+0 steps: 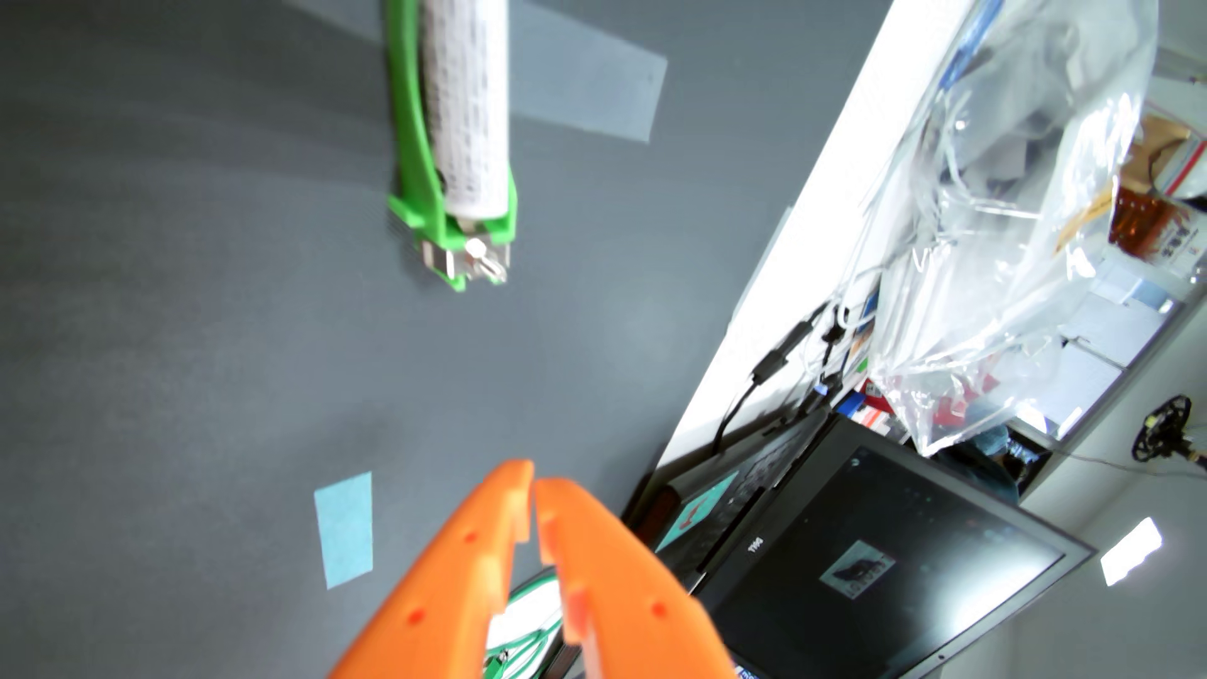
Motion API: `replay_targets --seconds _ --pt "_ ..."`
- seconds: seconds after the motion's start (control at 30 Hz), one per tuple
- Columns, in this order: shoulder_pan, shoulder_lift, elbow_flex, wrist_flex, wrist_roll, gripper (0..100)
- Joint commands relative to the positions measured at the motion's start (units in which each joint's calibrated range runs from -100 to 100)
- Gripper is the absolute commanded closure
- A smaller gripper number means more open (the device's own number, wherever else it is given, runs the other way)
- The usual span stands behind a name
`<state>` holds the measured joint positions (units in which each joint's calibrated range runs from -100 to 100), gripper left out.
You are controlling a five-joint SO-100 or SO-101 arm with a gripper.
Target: Insert Battery
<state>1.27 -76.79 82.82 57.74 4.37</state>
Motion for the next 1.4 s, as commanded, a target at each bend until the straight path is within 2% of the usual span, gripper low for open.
replay_targets --seconds 0.0,0.6,0.83,0.97,1.37 --pt "0.03 -0.7 1.96 -0.16 0.11 98" --pt "-0.09 -1.29 6.37 -0.59 -0.2 98" --pt "0.15 -14.12 10.07 0.85 -0.15 98" --pt "0.15 -20.96 11.24 5.93 -0.15 98" --pt "0.03 -20.21 11.15 6.7 0.06 98"
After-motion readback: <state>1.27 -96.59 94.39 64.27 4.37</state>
